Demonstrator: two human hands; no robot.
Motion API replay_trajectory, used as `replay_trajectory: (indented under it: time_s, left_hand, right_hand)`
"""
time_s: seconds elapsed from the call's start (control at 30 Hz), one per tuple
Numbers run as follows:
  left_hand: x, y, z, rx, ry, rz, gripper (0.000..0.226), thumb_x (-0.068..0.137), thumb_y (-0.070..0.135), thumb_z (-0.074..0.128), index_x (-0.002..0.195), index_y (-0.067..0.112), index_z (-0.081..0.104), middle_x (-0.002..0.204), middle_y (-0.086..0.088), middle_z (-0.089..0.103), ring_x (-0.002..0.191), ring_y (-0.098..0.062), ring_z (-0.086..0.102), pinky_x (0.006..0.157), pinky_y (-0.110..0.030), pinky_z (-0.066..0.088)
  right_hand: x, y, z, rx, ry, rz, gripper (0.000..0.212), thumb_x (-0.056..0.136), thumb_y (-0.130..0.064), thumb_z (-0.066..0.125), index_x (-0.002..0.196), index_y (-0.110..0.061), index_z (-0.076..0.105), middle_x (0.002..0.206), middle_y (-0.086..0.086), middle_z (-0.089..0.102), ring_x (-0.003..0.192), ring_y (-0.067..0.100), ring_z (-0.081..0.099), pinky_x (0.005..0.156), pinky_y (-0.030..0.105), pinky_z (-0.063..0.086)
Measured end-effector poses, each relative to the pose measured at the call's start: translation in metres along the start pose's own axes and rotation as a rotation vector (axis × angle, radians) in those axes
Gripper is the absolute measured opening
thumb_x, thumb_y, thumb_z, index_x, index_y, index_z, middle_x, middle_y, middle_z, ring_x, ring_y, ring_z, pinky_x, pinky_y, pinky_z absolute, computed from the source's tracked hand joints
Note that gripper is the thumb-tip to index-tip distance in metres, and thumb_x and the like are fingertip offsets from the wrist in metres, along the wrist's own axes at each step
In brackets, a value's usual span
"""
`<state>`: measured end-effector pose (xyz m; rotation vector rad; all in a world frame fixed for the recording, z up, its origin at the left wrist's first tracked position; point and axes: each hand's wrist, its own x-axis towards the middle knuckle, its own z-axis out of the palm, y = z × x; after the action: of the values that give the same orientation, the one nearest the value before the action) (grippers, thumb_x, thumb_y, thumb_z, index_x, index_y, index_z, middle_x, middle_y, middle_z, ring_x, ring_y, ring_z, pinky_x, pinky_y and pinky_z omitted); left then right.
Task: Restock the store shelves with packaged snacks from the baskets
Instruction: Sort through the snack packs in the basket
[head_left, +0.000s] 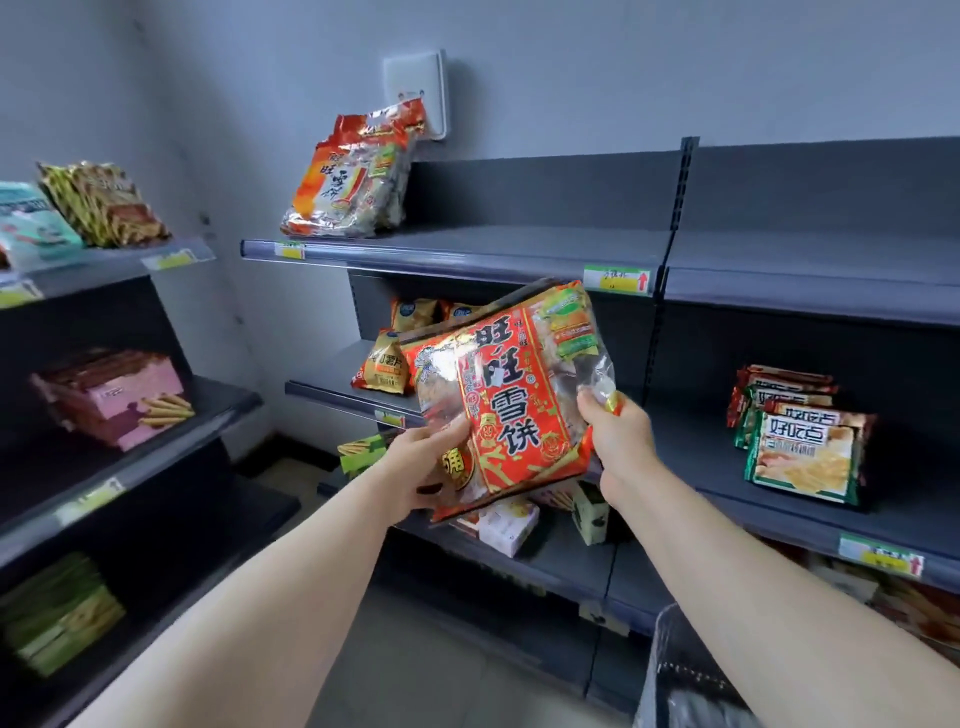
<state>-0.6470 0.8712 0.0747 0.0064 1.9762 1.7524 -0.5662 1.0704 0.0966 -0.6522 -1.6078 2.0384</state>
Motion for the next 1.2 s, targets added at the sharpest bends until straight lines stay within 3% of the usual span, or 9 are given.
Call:
replay_trajectory:
  time_s: [0.17, 0.27, 0.4, 0.57, 0.67, 0.83, 1.0, 1.1, 1.2]
  left_hand:
    - [0.002, 0.038, -0.01, -0.096, 0.164, 0.197, 0.09, 0.063, 0.052, 0.084, 0.139, 0.027, 0.043, 0.13, -0.002, 0.06, 0.11, -0.025, 0.064, 0.095, -0.051, 0.052]
    - [0.008, 0.066, -0.011, -0.124, 0.205, 0.321, 0.076, 0.068, 0.046, 0.083, 0.13, 0.021, 0.048, 0.124, -0.004, 0.065, 0.106, -0.024, 0.068, 0.097, -0.051, 0.051]
    - [0.029, 0.108, -0.014, -0.12, 0.225, 0.44, 0.059, 0.084, 0.029, 0.077, 0.132, 0.011, 0.048, 0.116, -0.004, 0.069, 0.094, -0.014, 0.07, 0.074, -0.03, 0.056]
    - [0.062, 0.17, -0.028, -0.08, 0.218, 0.527, 0.051, 0.087, 0.024, 0.074, 0.13, 0.017, 0.047, 0.12, -0.004, 0.062, 0.085, -0.012, 0.064, 0.042, -0.018, 0.046]
    - [0.094, 0.206, -0.044, -0.023, 0.233, 0.585, 0.063, 0.087, 0.027, 0.074, 0.141, 0.021, 0.042, 0.128, -0.003, 0.058, 0.097, -0.015, 0.062, 0.059, -0.022, 0.05]
    - [0.166, 0.267, -0.075, 0.127, 0.295, 0.628, 0.072, 0.082, 0.044, 0.075, 0.144, 0.032, 0.04, 0.141, -0.003, 0.051, 0.122, -0.028, 0.053, 0.102, -0.045, 0.046]
    - [0.249, 0.326, -0.105, 0.262, 0.286, 0.651, 0.066, 0.092, 0.034, 0.067, 0.15, 0.025, 0.035, 0.152, -0.004, 0.041, 0.131, -0.025, 0.046, 0.094, -0.034, 0.042]
    - [0.298, 0.353, -0.117, 0.307, 0.251, 0.624, 0.064, 0.095, 0.03, 0.064, 0.151, 0.024, 0.032, 0.151, -0.004, 0.042, 0.112, -0.017, 0.049, 0.072, -0.021, 0.044]
    - [0.347, 0.373, -0.122, 0.33, 0.252, 0.606, 0.065, 0.094, 0.031, 0.065, 0.15, 0.025, 0.033, 0.148, -0.006, 0.044, 0.094, -0.012, 0.051, 0.072, -0.026, 0.044]
  right_hand:
    - [0.014, -0.032, 0.011, -0.407, 0.018, -0.258, 0.011, 0.097, -0.027, 0.05, 0.098, -0.021, 0.058, 0.09, 0.002, 0.064, 0.082, 0.025, 0.061, 0.065, 0.033, 0.045]
    - [0.023, -0.05, 0.022, -0.604, 0.066, -0.356, 0.016, 0.096, -0.03, 0.049, 0.105, -0.024, 0.06, 0.1, 0.004, 0.058, 0.086, 0.025, 0.056, 0.061, 0.032, 0.044]
    - [0.04, -0.084, 0.033, -0.832, 0.182, -0.492, 0.027, 0.094, -0.029, 0.055, 0.12, -0.028, 0.063, 0.118, 0.006, 0.052, 0.103, 0.027, 0.052, 0.079, 0.039, 0.052]
    - [0.068, -0.118, 0.064, -0.681, 0.085, -0.486, 0.015, 0.093, -0.021, 0.052, 0.096, -0.025, 0.066, 0.094, 0.002, 0.067, 0.076, 0.024, 0.059, 0.052, 0.027, 0.038]
    - [0.09, -0.131, 0.094, -0.629, 0.076, -0.485, 0.014, 0.095, -0.031, 0.052, 0.087, -0.032, 0.063, 0.085, 0.001, 0.067, 0.076, 0.025, 0.063, 0.058, 0.035, 0.048]
    - [0.151, -0.148, 0.156, -0.529, 0.103, -0.48, 0.033, 0.1, -0.039, 0.045, 0.127, -0.028, 0.061, 0.081, -0.006, 0.066, 0.068, 0.018, 0.066, 0.063, 0.034, 0.054]
    - [0.229, -0.149, 0.222, -0.449, 0.152, -0.397, 0.037, 0.101, -0.036, 0.043, 0.135, -0.029, 0.055, 0.094, -0.001, 0.07, 0.07, 0.016, 0.066, 0.071, 0.034, 0.057]
    - [0.275, -0.148, 0.255, -0.428, 0.199, -0.358, 0.035, 0.101, -0.035, 0.042, 0.131, -0.029, 0.059, 0.09, -0.003, 0.068, 0.068, 0.015, 0.066, 0.068, 0.033, 0.056]
    - [0.319, -0.148, 0.278, -0.453, 0.255, -0.37, 0.035, 0.1, -0.036, 0.042, 0.131, -0.032, 0.058, 0.1, 0.0, 0.07, 0.083, 0.021, 0.068, 0.076, 0.039, 0.059]
